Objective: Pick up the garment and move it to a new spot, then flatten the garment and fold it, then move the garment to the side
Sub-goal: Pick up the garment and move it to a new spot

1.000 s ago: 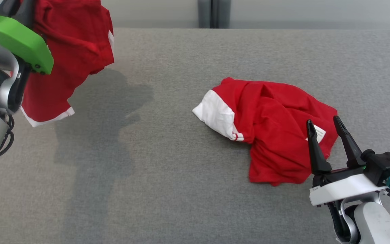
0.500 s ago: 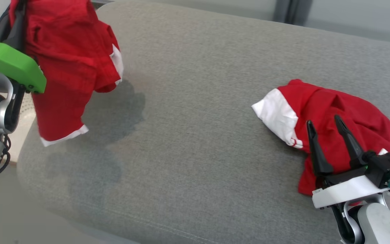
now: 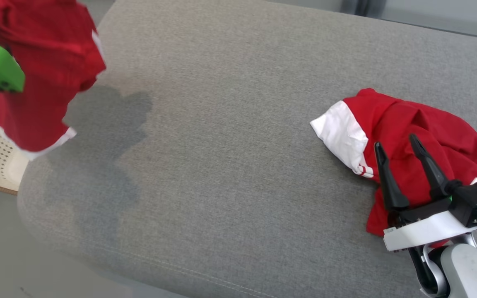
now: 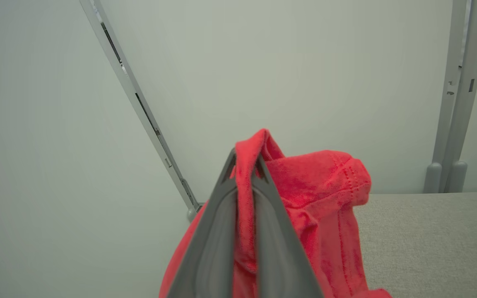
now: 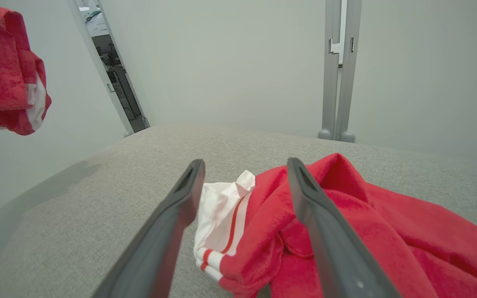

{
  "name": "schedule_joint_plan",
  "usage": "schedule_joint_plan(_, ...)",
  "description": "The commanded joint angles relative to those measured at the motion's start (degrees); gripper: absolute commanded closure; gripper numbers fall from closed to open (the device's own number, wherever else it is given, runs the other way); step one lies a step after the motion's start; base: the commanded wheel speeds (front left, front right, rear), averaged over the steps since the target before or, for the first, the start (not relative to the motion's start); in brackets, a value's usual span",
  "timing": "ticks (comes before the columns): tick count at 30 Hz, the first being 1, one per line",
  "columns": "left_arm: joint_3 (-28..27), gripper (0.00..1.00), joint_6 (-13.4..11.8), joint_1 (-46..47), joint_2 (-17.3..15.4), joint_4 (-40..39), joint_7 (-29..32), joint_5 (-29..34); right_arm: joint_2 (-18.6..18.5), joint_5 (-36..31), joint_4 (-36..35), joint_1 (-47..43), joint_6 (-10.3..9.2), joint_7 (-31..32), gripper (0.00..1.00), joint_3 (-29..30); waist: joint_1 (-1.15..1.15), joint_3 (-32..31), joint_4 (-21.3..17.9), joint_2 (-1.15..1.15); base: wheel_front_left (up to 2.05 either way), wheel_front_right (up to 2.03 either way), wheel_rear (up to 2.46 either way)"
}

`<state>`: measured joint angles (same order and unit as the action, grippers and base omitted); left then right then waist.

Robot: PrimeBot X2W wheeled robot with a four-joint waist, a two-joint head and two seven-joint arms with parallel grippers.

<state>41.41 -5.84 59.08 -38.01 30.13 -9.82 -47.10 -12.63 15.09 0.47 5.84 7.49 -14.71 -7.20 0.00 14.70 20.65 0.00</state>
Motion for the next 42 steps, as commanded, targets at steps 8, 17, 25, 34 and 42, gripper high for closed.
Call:
schedule_joint_plan(8, -3.23, 1.0, -0.86, 4.7, 1.17, 4.3, -3.1, -0.94, -1.9, -0.66, -4.0, 1.74, 0.0, 0.96, 0.0, 0.5, 0.0, 5.68, -7.0, 0.0, 0.0, 0.0, 0.0)
schedule_joint_plan(17, -5.28, 1.0, -0.7, 0.93, 3.44, 14.17, -5.19, -1.18, -3.35, -0.47, -7.62, 1.61, 0.0, 1.73, 0.0, 1.8, 0.0, 9.26, -12.82, 0.0, 0.0, 0.0, 0.0)
schedule_joint_plan(25, -7.28, 1.0, 2.0, -3.06, 7.16, 21.7, -5.38, -1.37, -4.23, -0.67, -9.76, 2.01, 0.0, 2.32, 0.0, 2.27, 0.0, 10.97, -14.53, 0.0, 0.0, 0.0, 0.0)
schedule_joint_plan(34, -10.07, 0.0, 2.67, -3.33, 9.77, 24.8, -5.41, 1.42, -4.03, -0.88, -9.45, 2.35, 0.0, 2.81, 0.0, 2.51, 0.0, 11.12, -14.57, 0.0, 0.0, 0.0, 0.0)
schedule_joint_plan(42, -16.09, 0.0, 2.24, -2.23, 8.85, 16.15, -5.35, 8.75, -2.96, -0.03, -7.01, 2.29, 0.0, 1.81, 0.0, 2.62, 0.0, 7.56, -15.1, 0.0, 0.0, 0.0, 0.0)
